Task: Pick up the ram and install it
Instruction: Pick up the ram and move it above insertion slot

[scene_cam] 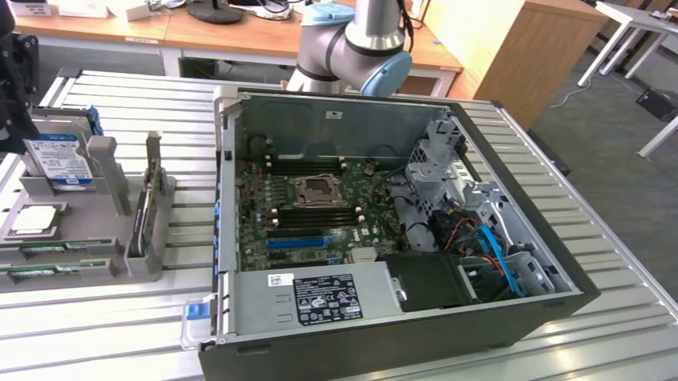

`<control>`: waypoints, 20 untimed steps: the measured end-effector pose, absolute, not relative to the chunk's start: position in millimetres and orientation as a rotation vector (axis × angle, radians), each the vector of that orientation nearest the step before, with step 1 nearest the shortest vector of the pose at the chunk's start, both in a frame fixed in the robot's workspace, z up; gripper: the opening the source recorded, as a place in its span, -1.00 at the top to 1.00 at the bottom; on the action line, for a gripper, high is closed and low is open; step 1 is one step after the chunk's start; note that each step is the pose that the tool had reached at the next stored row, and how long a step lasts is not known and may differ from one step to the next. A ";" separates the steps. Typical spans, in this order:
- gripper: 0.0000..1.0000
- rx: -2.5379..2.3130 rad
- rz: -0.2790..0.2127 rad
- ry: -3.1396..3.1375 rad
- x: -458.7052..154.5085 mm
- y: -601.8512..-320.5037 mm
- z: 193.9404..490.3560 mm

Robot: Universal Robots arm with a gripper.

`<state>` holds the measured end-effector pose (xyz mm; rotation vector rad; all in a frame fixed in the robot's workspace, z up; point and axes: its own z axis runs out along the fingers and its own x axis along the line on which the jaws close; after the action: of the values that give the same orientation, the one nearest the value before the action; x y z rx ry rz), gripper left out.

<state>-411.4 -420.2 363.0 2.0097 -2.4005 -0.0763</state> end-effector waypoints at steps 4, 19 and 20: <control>0.40 2.020 -0.076 -2.391 -411.5 -420.2 360.0; 0.40 2.072 -0.076 -2.345 -411.5 -420.2 346.1; 0.40 2.078 -0.076 -2.340 -411.4 -420.2 345.2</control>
<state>-411.4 -420.2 345.2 2.0776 -2.3400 -0.0757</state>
